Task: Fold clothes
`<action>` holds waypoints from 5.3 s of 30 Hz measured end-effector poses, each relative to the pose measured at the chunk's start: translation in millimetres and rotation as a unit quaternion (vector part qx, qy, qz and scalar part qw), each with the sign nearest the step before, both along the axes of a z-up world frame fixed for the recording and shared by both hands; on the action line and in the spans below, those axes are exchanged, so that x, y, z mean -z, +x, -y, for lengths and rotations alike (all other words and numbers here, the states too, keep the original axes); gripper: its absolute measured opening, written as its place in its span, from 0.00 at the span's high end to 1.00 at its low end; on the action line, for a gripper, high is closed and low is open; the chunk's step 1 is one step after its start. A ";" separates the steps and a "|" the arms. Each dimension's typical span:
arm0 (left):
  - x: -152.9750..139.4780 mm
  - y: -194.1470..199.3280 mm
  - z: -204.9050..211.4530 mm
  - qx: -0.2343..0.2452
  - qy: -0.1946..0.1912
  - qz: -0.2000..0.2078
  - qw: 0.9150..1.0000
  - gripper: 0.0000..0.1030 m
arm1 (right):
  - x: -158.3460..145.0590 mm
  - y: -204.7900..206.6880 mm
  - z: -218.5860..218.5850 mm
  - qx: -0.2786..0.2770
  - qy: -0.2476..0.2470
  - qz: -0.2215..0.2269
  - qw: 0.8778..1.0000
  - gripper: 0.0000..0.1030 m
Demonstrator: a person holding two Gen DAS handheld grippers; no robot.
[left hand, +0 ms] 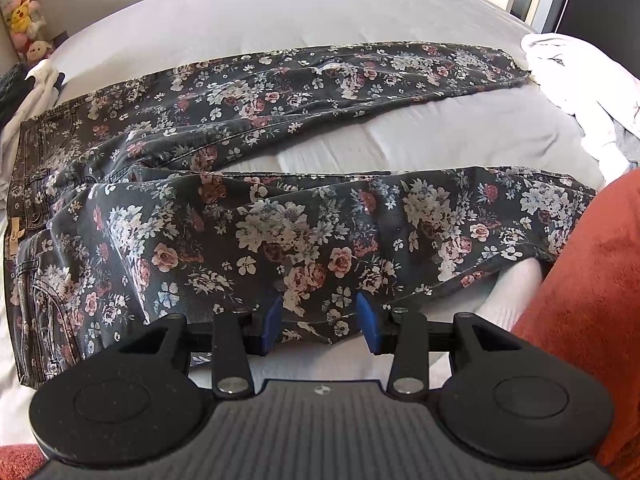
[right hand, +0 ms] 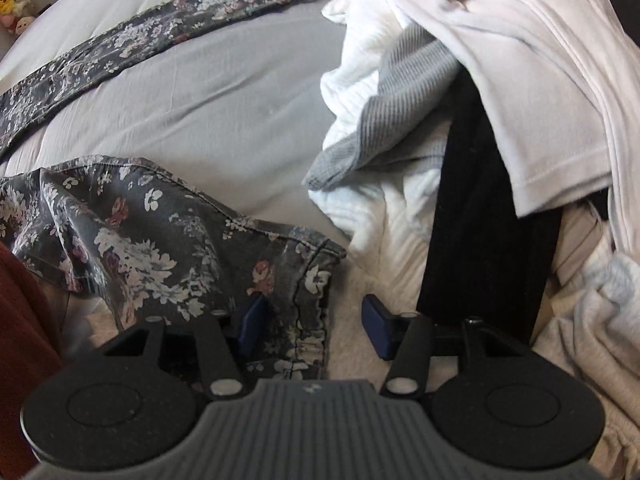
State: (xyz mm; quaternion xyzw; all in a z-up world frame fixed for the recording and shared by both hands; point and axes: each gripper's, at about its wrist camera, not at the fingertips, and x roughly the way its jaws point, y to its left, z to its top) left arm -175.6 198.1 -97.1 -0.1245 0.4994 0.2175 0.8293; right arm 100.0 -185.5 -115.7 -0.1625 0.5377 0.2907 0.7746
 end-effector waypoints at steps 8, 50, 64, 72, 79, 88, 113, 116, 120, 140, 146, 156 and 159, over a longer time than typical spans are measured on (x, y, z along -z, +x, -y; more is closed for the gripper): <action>0.8 -5.7 -3.2 -0.006 0.008 -0.008 1.000 0.53 | -36.9 0.9 0.8 -0.010 0.037 0.072 0.997 0.83; 4.7 -151.5 -153.1 0.186 0.131 -0.205 0.952 0.50 | -55.9 28.0 -117.9 -0.164 -0.048 0.187 0.967 0.62; 51.6 -146.9 -171.8 0.325 0.025 -0.269 0.906 0.51 | -24.8 3.6 -109.3 -0.131 -0.080 0.164 0.974 0.58; 83.1 -127.5 -170.9 0.341 -0.015 -0.304 0.889 0.52 | -17.0 14.2 -101.1 -0.094 -0.093 0.157 0.979 0.56; 94.4 -124.4 -163.8 0.319 0.004 -0.317 0.893 0.51 | -7.5 15.8 -104.2 -0.091 -0.088 0.155 0.980 0.53; 90.0 -128.9 -156.7 0.263 0.049 -0.303 0.915 0.70 | 0.8 3.1 -107.8 -0.162 -0.088 0.177 0.967 0.52; -11.9 -146.9 -135.5 0.145 0.221 -0.197 0.944 0.94 | 0.4 -10.0 -123.4 -0.332 -0.188 0.409 0.829 0.98; -27.1 -159.2 -135.3 0.136 0.227 -0.185 0.946 0.94 | -21.7 -19.9 -112.6 -0.332 -0.177 0.412 0.830 0.98; -36.2 -171.3 -128.2 0.136 0.243 -0.182 0.943 0.94 | -36.2 -34.4 -103.3 -0.333 -0.174 0.417 0.828 0.98; -82.9 -66.2 -239.1 0.068 0.296 -0.167 0.938 0.94 | -86.8 42.6 -218.5 -0.277 -0.164 0.418 0.850 0.98; -59.1 -8.9 -292.6 0.068 0.306 -0.205 0.927 0.94 | -71.1 95.4 -280.3 -0.270 -0.166 0.389 0.865 0.98; 14.0 55.0 -365.0 0.068 0.300 -0.260 0.915 0.94 | -21.7 169.0 -378.9 -0.292 -0.196 0.336 0.874 0.98; 37.2 67.0 -378.8 0.065 0.291 -0.272 0.915 0.93 | -4.7 179.2 -396.1 -0.300 -0.206 0.327 0.872 0.97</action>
